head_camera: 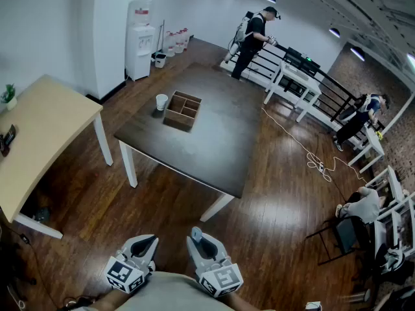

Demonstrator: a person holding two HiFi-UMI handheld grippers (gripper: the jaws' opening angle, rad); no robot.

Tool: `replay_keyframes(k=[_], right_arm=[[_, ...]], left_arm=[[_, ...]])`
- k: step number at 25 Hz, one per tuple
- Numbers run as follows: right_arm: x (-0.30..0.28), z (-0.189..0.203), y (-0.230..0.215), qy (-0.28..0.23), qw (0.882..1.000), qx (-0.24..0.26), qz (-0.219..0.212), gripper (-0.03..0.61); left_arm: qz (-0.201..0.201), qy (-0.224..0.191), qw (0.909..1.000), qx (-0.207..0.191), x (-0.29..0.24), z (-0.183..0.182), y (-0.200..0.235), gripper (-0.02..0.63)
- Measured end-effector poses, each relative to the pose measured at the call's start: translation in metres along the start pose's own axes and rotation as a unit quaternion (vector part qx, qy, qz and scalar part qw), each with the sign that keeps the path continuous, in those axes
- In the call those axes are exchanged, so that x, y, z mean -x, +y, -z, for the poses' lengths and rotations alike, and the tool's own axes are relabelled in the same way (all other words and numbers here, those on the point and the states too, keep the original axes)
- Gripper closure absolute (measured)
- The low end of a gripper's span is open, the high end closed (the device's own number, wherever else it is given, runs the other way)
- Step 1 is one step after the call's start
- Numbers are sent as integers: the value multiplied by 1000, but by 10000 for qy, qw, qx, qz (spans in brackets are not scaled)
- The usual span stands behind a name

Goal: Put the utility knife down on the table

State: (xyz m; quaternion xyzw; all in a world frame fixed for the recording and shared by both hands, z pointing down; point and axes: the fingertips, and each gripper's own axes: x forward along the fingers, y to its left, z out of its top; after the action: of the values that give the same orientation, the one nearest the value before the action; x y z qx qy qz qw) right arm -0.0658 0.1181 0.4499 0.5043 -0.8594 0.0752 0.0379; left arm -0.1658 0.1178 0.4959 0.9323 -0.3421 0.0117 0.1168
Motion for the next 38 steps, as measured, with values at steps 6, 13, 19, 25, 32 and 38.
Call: replay_keyframes(k=[6,13,19,25,32,38], right_arm=[[-45,-11,26,35,9997,86,-206,503],[-83,-5,10,140,9998,28,-114,503],[-131,2,-33,194,9997,-64,-163,503],[-179,0,-102,326,9989,-283,-174,503],[-222,-4,-192,600,9971,-421,-184,503],[-257,15,-264,891,9945,-544,-22,503]], left_arm=[[-244,-68,9995,-172,16,-19,44,617],[-203,49,9997,-83,-2,-17,80,618],[-375,128,9992,-99,-47,-22,120,617],[-366,311,9985,-265,-120,-47,149,617],[-308,437,9983,-214,-222,-72,167,617],[-104,718,9971,-247,-304,-62,184,617]])
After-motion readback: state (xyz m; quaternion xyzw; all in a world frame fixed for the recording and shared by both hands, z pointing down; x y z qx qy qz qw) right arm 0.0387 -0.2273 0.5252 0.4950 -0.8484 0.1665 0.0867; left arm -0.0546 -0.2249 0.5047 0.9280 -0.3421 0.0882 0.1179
